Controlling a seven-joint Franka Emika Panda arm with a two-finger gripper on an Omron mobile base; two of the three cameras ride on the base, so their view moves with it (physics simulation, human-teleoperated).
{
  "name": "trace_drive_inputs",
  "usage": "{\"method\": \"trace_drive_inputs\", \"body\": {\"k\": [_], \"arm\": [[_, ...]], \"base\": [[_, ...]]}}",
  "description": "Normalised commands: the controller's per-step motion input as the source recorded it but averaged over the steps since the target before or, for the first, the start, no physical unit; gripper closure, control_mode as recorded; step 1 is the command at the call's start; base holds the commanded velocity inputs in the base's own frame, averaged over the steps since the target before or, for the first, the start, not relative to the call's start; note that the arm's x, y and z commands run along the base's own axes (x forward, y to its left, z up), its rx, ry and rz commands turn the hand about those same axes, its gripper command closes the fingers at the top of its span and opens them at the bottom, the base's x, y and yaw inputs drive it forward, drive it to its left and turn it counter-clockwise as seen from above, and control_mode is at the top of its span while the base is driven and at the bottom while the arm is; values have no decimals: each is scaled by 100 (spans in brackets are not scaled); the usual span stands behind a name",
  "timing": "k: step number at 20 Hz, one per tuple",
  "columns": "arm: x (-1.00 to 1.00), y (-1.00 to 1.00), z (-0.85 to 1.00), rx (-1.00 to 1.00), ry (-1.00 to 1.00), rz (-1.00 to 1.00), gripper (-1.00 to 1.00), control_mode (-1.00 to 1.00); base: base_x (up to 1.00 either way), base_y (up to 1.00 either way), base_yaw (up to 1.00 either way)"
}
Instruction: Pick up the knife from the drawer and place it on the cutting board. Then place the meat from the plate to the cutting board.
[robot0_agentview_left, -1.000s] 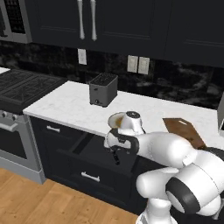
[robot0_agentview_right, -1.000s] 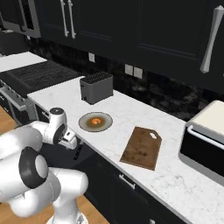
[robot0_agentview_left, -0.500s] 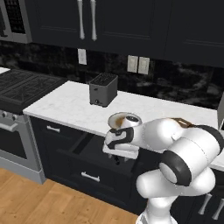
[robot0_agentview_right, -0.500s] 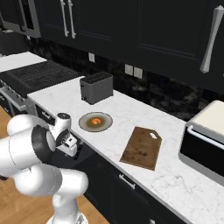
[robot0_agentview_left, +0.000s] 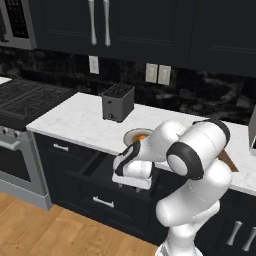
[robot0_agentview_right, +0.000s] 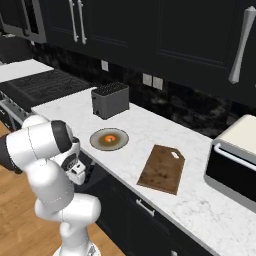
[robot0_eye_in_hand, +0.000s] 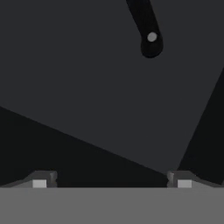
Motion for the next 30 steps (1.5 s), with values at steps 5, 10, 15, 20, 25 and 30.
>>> {"method": "trace_drive_inputs", "body": {"k": [5,10,15,20,25,30], "arm": [[13,13,-28,0,2,-6,-100,-100],[4,30,-40,0,7,-1,-100,-100],[-2,38,-27,0,5,0,-100,-100],[-2,52,0,0,0,0,-100,-100],[-5,53,10,0,0,0,-100,-100],[-17,34,31,0,0,2,-100,-100]], "base": [[0,0,0],[0,0,0],[0,0,0],[0,0,0],[0,0,0],[0,0,0]]}}
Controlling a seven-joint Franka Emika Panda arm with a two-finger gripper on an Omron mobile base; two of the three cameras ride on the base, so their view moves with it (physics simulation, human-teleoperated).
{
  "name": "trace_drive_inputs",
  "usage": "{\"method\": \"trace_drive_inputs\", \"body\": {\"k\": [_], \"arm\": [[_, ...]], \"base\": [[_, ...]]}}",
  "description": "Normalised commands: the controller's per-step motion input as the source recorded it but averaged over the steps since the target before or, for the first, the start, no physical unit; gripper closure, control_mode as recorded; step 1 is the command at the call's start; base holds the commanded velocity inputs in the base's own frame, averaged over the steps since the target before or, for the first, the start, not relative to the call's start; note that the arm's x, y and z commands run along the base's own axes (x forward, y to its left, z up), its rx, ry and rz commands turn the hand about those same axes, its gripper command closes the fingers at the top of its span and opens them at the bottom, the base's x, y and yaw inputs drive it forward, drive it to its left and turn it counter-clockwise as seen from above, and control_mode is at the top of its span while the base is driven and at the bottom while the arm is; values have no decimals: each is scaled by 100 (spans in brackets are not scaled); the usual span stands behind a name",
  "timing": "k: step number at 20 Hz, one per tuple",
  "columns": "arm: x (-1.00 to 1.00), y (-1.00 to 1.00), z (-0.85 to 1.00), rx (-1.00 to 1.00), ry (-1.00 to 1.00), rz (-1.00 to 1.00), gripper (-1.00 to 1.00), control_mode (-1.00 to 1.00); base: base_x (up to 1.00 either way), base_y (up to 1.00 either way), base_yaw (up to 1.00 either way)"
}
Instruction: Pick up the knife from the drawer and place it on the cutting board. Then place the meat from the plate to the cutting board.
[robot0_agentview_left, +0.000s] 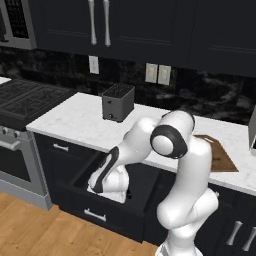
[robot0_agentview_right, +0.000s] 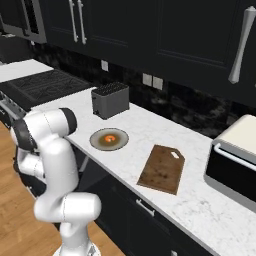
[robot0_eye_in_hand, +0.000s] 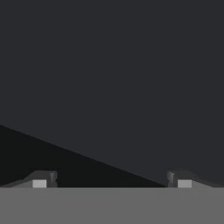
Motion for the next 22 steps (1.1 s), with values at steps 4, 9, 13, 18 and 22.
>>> {"method": "trace_drive_inputs", "body": {"k": [4,9,13,18,22], "arm": [[-2,11,42,3,0,7,-100,-100],[-3,7,42,1,0,6,-100,-100],[-17,2,35,4,0,12,-100,-100],[-41,12,13,3,0,13,-100,-100],[-16,6,7,0,0,11,-100,-100]], "base": [[0,0,0],[0,0,0],[0,0,0],[0,0,0],[0,0,0]]}}
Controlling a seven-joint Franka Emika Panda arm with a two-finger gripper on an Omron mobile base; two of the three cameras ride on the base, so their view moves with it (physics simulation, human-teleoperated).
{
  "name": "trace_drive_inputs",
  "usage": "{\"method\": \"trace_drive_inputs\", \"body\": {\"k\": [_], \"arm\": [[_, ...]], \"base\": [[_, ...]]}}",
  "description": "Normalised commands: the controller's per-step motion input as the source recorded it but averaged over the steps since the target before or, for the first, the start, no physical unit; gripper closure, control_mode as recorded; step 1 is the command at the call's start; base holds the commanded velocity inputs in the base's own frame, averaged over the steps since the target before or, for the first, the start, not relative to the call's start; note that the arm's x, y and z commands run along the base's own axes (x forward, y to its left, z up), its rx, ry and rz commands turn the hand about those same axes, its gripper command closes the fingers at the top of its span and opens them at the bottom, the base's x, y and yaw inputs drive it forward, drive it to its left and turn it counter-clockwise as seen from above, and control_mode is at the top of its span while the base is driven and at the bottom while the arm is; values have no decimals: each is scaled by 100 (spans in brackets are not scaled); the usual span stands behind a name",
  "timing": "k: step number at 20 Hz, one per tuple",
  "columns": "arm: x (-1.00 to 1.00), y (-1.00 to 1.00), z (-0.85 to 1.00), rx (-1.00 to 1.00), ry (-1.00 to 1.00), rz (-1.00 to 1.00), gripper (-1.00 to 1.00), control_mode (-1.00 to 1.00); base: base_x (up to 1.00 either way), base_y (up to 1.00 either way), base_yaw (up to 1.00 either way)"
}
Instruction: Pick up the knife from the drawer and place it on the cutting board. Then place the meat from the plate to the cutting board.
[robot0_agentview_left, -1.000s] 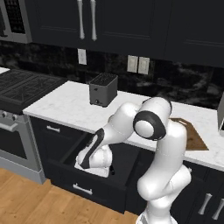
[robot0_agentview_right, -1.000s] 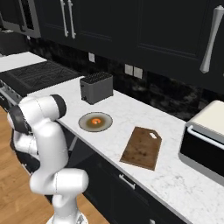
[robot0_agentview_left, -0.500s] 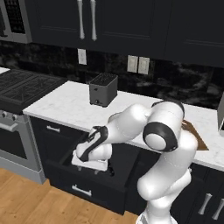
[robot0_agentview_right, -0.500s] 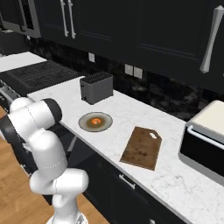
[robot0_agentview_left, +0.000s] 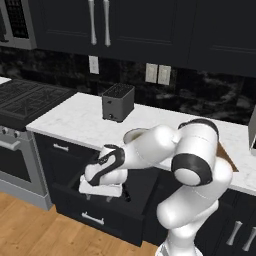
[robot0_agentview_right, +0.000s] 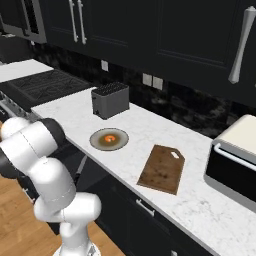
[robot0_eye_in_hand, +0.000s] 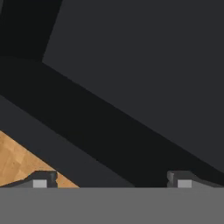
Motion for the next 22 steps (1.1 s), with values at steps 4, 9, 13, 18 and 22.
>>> {"method": "trace_drive_inputs", "body": {"k": [4,9,13,18,22], "arm": [[3,-16,36,-5,0,5,-100,-100],[35,-40,55,-2,0,5,-100,-100],[45,-46,30,1,0,4,-100,-100],[6,-63,-8,7,3,1,-100,-100],[6,-42,-8,0,0,6,-100,-100]], "base": [[0,0,0],[0,0,0],[0,0,0],[0,0,0],[0,0,0]]}}
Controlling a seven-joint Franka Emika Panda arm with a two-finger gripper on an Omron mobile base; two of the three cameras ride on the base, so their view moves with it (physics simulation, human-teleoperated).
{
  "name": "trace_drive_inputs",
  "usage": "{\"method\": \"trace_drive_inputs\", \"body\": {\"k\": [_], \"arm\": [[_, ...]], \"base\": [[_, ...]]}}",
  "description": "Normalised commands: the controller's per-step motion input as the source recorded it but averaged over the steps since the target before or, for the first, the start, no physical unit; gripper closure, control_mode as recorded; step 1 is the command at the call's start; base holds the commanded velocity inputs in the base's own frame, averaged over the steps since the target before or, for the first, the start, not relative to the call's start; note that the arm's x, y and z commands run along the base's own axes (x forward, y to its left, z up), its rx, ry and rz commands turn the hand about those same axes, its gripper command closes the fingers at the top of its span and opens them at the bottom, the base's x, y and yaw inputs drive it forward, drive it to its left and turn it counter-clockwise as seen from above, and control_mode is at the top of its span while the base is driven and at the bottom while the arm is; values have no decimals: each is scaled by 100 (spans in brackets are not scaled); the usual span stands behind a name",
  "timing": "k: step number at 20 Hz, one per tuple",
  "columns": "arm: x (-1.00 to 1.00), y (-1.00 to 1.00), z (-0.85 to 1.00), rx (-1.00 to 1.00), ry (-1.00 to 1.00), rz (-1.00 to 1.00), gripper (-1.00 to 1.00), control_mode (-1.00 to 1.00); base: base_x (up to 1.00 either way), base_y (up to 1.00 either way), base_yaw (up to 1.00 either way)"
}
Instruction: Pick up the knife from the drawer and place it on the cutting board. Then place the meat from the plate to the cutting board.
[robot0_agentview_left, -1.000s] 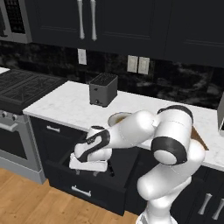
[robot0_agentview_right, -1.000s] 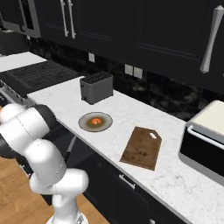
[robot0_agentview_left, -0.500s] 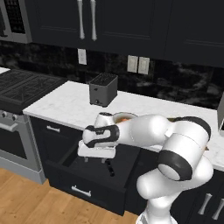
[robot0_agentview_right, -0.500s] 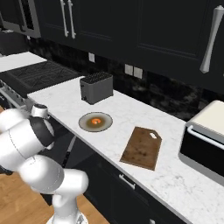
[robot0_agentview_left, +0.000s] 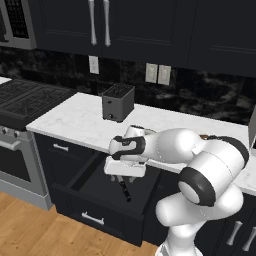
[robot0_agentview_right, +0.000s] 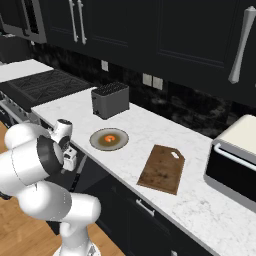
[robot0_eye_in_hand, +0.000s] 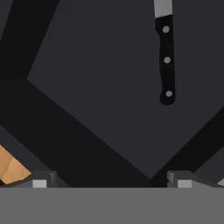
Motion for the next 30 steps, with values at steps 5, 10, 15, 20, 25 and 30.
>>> {"method": "trace_drive_inputs", "body": {"k": [5,10,15,20,25,30], "arm": [[14,-19,-14,-9,-4,2,-100,-100],[3,-1,-35,-4,-5,0,-100,-100],[0,-3,-26,-2,-9,0,-100,-100],[12,-6,-18,-3,-10,0,-100,-100],[0,-5,-16,-6,-15,0,-100,-100],[4,-7,-16,-2,-11,0,-100,-100]], "base": [[0,0,0],[0,0,0],[0,0,0],[0,0,0],[0,0,0],[0,0,0]]}}
